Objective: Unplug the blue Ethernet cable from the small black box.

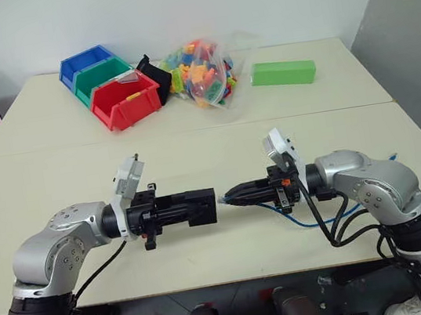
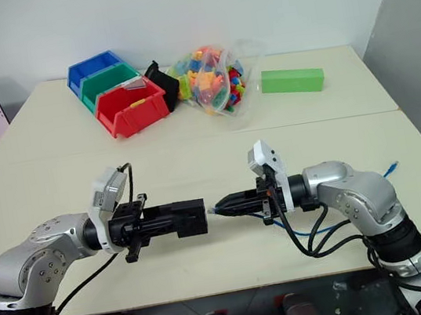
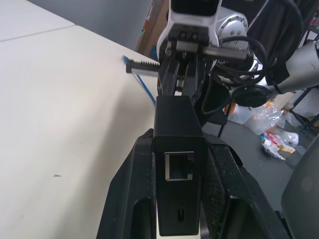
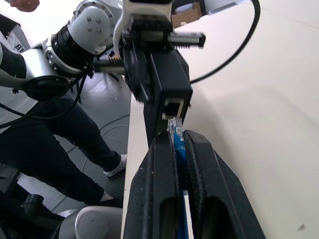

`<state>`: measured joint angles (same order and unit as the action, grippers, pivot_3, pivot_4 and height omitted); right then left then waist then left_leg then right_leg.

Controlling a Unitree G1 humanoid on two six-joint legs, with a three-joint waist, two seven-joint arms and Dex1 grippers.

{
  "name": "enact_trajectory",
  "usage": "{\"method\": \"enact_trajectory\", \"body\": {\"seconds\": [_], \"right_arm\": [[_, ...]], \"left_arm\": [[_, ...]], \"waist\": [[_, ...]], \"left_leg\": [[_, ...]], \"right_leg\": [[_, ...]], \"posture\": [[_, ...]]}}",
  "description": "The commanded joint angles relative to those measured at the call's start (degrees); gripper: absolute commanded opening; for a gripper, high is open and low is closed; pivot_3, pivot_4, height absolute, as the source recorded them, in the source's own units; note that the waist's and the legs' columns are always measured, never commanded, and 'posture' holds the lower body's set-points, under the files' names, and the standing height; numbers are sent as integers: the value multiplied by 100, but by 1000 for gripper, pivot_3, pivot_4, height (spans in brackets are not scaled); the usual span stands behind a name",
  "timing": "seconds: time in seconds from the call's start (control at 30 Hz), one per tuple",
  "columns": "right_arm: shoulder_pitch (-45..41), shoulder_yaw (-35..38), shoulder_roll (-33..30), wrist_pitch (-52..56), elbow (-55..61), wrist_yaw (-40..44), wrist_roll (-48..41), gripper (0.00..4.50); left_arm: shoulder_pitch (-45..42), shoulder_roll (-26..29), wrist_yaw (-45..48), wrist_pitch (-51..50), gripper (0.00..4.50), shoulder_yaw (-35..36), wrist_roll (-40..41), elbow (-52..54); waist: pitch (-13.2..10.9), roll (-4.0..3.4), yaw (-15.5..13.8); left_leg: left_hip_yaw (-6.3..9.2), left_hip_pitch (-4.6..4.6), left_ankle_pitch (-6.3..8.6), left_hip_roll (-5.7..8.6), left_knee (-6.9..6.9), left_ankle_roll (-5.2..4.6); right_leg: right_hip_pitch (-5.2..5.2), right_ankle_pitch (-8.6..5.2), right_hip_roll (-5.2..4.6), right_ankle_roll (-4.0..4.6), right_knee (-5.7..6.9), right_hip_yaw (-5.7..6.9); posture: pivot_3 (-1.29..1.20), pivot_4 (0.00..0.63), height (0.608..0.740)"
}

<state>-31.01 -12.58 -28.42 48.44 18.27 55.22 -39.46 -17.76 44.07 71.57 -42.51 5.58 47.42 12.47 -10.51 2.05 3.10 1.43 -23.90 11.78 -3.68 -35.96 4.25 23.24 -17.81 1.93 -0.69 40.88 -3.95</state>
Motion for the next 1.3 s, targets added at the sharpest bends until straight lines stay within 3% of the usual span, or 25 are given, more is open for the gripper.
{"method": "enact_trajectory", "body": {"seconds": [0.03, 0.53, 0.7, 0.87, 1.13, 1.2, 1.3], "right_arm": [[-29, 69, -26, -47, 105, 76, -55, 0], [-68, 209, -61, -923, -1075, -147, 849, 0], [-499, 80, 289, -2074, -2341, -1339, 2212, 0], [-1193, 450, 845, -2760, -4119, -3592, 3372, 0], [-1770, 969, 1163, -3086, -5552, -4218, 3495, 0], [-1764, 1097, 1173, -3089, -5568, -4169, 3421, 667], [-1670, 1240, 1138, -3004, -5215, -4019, 3320, 1248]], "left_arm": [[-91, 73, -10, 25, 785, 168, 76, 68], [578, 544, 51, 337, 784, 475, -237, 91], [715, 485, -83, 444, 784, 453, -344, 198], [674, 344, -311, 645, 784, 351, -570, 202], [540, 114, -534, 939, 784, 299, -845, -5], [532, -8, -636, 1053, 784, 311, -930, -84], [386, -293, -1094, 1054, 784, 431, -976, -307]], "waist": [[0, 0, 0], [-2, -2, 8], [-3, -3, 14], [-5, -6, 24], [-6, -7, 16], [-6, -8, 16], [-7, -10, 16]], "left_leg": [[0, 0, 0, 0, 0, 0], [-2, 0, 0, 0, 2, 0], [-8, 1, 0, 0, 2, 0], [-12, -1, 0, -1, 9, 0], [-15, -10, 0, 2, 9, 0], [-14, -10, 0, 1, 9, 0], [-15, -10, 0, 1, 10, 0]], "right_leg": [[0, 0, 0, 0, 0, 1], [2, 0, 0, 0, -3, -1], [5, 0, -1, 0, -2, -4], [13, 1, 0, 1, -1, -11], [14, 14, -4, 26, -6, -14], [14, 14, -3, 26, -5, -14], [14, 14, -3, 26, -5, -14]], "posture": [[0, 150, 740], [0, 150, 740], [0, 150, 740], [0, 150, 740], [0, 150, 740], [0, 150, 740], [0, 150, 740]]}}
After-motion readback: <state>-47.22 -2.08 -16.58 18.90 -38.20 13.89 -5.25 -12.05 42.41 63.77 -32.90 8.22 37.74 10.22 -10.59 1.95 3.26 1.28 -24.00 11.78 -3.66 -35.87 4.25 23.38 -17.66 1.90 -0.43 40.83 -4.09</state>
